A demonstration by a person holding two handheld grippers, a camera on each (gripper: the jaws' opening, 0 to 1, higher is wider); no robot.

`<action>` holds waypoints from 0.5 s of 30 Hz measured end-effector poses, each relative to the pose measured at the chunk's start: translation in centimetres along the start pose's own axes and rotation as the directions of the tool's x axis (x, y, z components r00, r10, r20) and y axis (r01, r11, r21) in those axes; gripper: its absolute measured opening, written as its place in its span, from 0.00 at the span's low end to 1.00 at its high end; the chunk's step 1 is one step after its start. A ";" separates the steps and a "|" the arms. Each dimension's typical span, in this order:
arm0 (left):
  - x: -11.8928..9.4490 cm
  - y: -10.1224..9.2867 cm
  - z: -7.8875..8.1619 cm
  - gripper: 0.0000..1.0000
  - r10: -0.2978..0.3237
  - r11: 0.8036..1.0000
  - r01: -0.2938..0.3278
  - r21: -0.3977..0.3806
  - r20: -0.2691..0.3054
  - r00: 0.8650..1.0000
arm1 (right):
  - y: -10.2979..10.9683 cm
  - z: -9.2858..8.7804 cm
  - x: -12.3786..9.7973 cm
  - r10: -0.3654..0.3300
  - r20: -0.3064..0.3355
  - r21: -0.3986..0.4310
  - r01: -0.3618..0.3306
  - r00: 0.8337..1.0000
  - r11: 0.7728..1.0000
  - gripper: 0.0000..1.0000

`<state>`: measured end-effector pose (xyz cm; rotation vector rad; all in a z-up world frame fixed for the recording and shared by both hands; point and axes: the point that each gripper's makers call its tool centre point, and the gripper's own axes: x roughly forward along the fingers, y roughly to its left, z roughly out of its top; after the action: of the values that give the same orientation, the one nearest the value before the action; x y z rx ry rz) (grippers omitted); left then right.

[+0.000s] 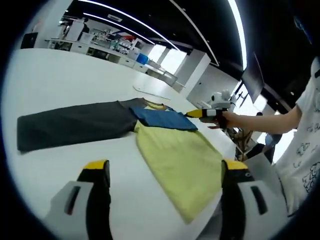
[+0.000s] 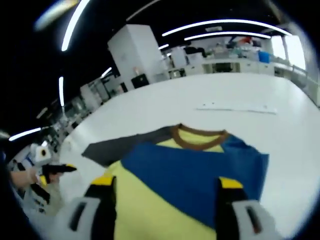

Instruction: Fold the garment on the visible template until the final outline fits inside the template.

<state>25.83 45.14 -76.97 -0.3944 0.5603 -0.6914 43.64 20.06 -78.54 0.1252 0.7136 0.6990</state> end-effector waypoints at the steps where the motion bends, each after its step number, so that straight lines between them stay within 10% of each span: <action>1: 0.1 -0.1 0.0 0.90 -0.001 1.000 0.001 0.000 -0.002 1.000 | 0.2 -0.2 -0.7 -0.005 0.007 -0.001 0.005 1.000 1.000 0.79; 15: 0.5 -0.1 -0.4 0.90 -0.007 1.000 0.007 -0.002 -0.023 1.000 | -6.5 -2.0 -5.2 -0.143 0.030 0.107 0.139 0.989 0.984 0.54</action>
<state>25.82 44.67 -77.37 -0.3909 0.5813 -0.7031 43.04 11.55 -79.30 0.1818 0.7157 0.5221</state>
